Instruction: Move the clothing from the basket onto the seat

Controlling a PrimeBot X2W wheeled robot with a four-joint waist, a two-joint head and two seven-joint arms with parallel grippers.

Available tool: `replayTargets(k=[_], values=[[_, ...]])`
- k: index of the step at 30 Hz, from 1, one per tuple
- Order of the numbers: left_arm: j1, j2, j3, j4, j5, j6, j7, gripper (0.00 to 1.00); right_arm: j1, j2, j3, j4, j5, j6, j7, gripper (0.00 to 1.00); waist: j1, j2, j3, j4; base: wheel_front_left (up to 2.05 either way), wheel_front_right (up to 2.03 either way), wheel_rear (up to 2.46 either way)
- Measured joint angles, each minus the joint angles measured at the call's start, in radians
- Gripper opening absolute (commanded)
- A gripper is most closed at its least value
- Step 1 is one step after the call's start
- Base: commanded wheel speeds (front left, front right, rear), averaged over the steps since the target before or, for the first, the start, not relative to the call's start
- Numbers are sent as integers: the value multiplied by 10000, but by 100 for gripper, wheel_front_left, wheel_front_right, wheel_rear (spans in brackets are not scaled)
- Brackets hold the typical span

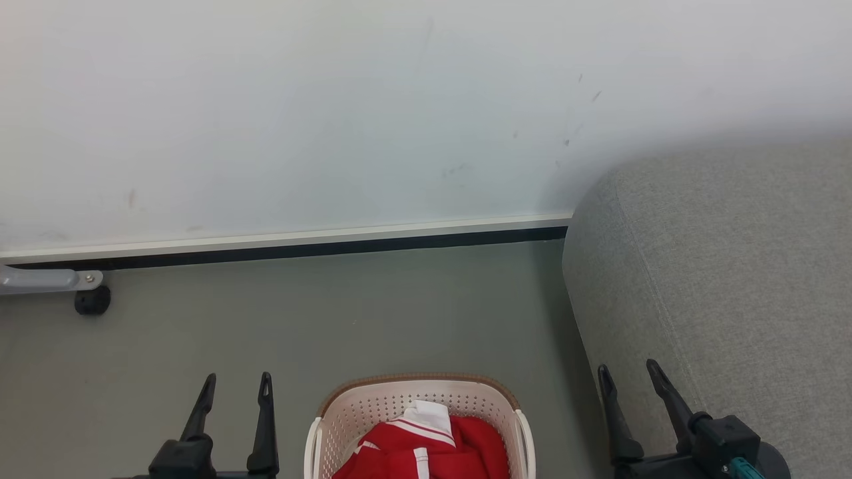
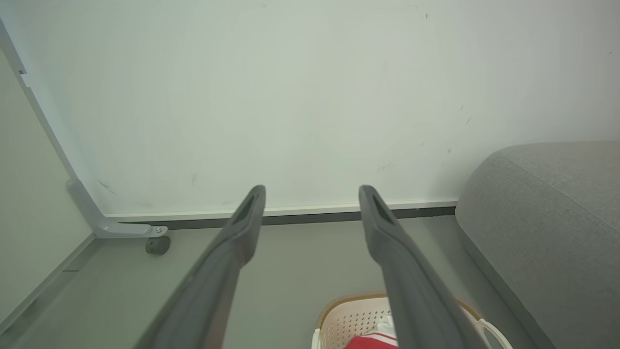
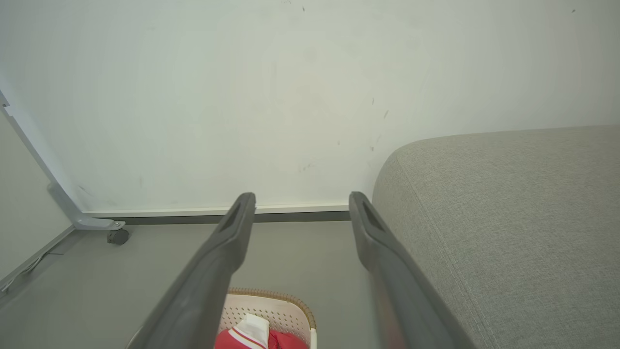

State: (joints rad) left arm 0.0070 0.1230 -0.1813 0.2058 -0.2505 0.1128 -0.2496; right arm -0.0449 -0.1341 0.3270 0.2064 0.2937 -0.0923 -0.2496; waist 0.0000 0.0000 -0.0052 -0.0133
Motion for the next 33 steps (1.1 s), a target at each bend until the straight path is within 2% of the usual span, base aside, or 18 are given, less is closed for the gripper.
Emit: replayTargets(k=[23, 33], values=[[9, -67, 75, -111, 81, -259, 0, 100, 103, 15, -136, -209, -209, 15, -21, 100, 0, 0, 380, -29, 0, 0, 0], [-682, -29, -343, 86, 399, -531, -2, 100, -314, -10, -487, -679, -280, 13, -33, 100, 1, 0, 1458, -138, 0, 0, 0]])
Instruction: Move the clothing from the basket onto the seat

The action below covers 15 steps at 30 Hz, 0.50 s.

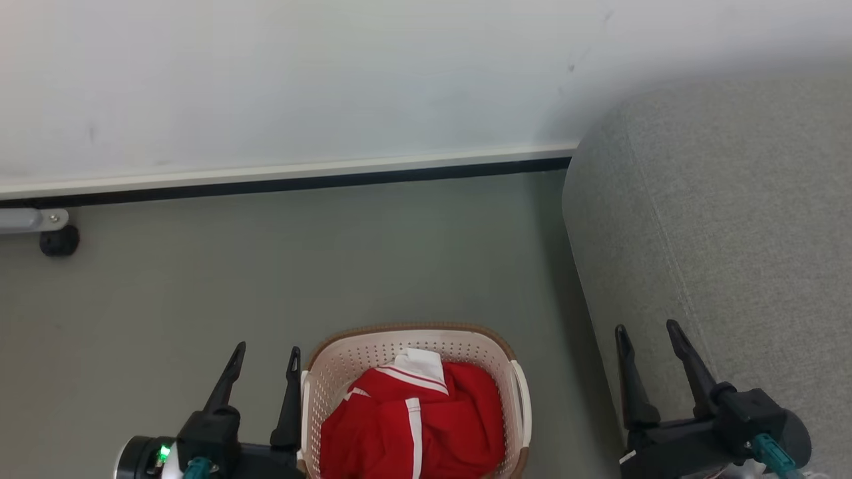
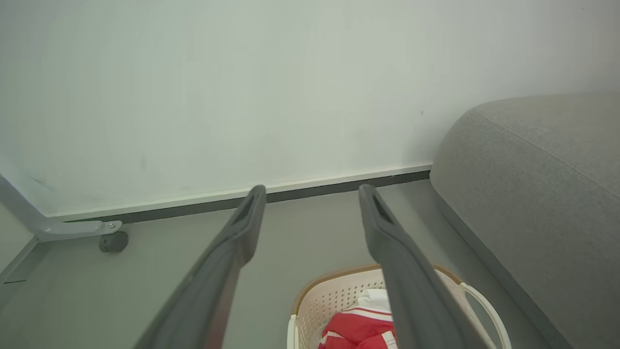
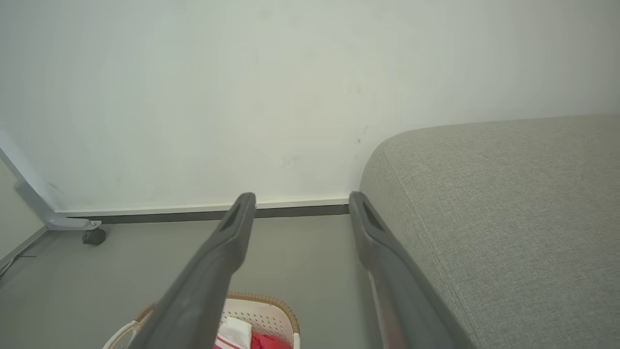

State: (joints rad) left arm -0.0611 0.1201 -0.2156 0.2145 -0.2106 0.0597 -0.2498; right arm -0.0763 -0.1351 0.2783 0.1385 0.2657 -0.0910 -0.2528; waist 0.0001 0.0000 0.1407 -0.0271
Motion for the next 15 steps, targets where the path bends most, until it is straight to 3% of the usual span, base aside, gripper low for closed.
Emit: replayTargets(k=[15], values=[[-1651, -299, -1085, 1992, 552, -474, 291, 100, -835, -63, 61, -832, -405, 4, -10, 100, 1, 1, 1941, -641, 0, 0, 0]])
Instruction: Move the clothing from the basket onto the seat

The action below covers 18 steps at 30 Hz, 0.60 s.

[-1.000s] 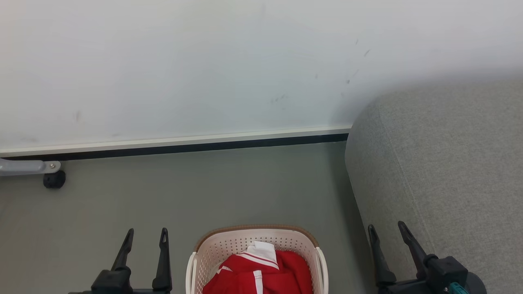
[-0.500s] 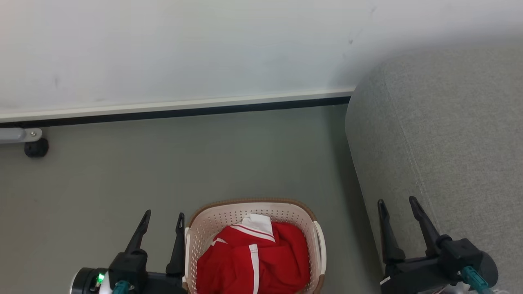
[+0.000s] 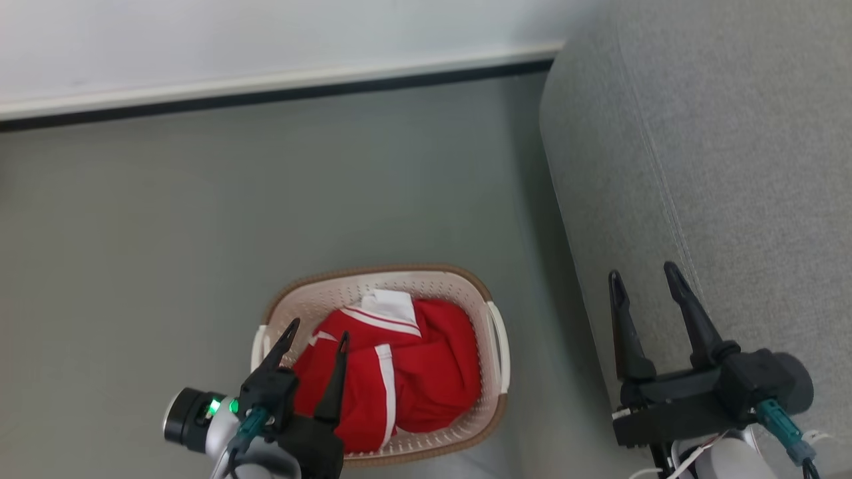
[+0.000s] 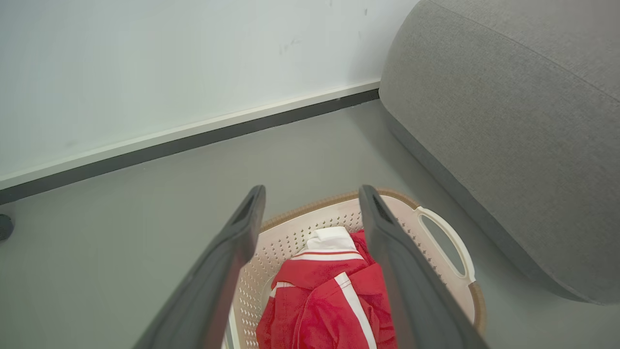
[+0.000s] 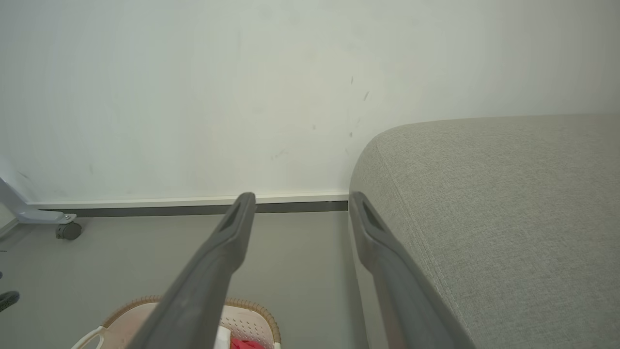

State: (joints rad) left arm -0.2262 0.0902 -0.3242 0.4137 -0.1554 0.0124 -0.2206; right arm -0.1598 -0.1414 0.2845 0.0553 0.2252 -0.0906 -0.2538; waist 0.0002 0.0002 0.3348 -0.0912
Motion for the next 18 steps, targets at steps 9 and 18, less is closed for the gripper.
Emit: replayTargets(k=[9, 18], values=[[-1189, -161, -186, 1283, 265, -42, 359, 100, -813, 40, -123, -658, -163, 29, -2, 100, 0, 0, 1224, -572, 0, 0, 0], [-2170, -207, -405, 2395, 401, -40, 802, 100, -1644, 111, -178, -1388, -332, 119, -29, 100, 0, 1, 2502, -1034, 0, 0, 0]])
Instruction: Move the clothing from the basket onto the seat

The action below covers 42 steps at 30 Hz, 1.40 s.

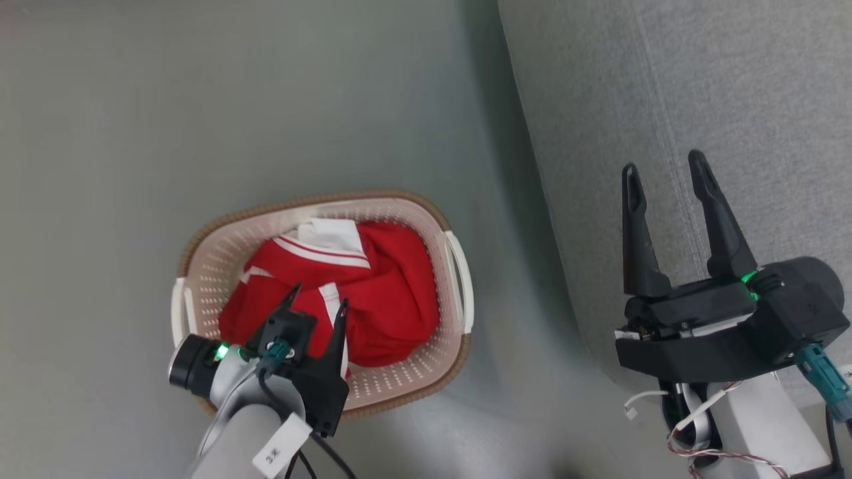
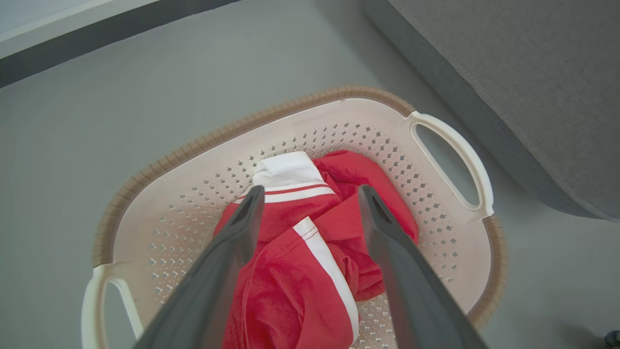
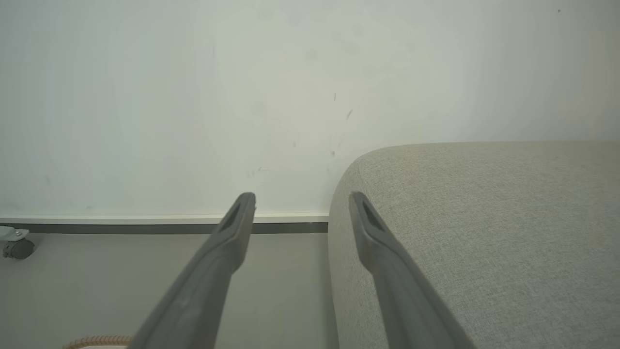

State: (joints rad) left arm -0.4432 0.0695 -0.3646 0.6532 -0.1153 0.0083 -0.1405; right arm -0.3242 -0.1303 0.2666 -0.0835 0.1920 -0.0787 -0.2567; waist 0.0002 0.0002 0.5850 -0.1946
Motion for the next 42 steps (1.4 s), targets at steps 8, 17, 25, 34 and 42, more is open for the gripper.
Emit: replayTargets(k=[8, 17, 25, 34, 42], values=[[-995, -8, -73, 765, 186, 52, 410, 100, -340, 79, 6, -414, -79, 42, 0, 100, 0, 0, 1151, -311, 0, 0, 0], [-2139, 224, 86, 1258, 290, 182, 646, 100, -1036, 174, -84, -800, -155, 58, -2, 100, 0, 0, 2448, -505, 0, 0, 0], [-3088, 556, 105, 1753, 646, 284, 773, 100, -1782, 336, -150, -855, -159, 90, -2, 100, 0, -1, 3527, -561, 0, 0, 0], [-3437, 545, -46, 2230, 763, 309, 755, 100, -2026, 468, -132, -460, -169, 146, -4, 100, -1, -1, 4054, -581, 0, 0, 0], [-3521, 564, -228, 2759, 928, 307, 765, 99, -2182, 568, -56, -127, -167, 176, -4, 100, -1, -1, 3939, -641, 0, 0, 0]])
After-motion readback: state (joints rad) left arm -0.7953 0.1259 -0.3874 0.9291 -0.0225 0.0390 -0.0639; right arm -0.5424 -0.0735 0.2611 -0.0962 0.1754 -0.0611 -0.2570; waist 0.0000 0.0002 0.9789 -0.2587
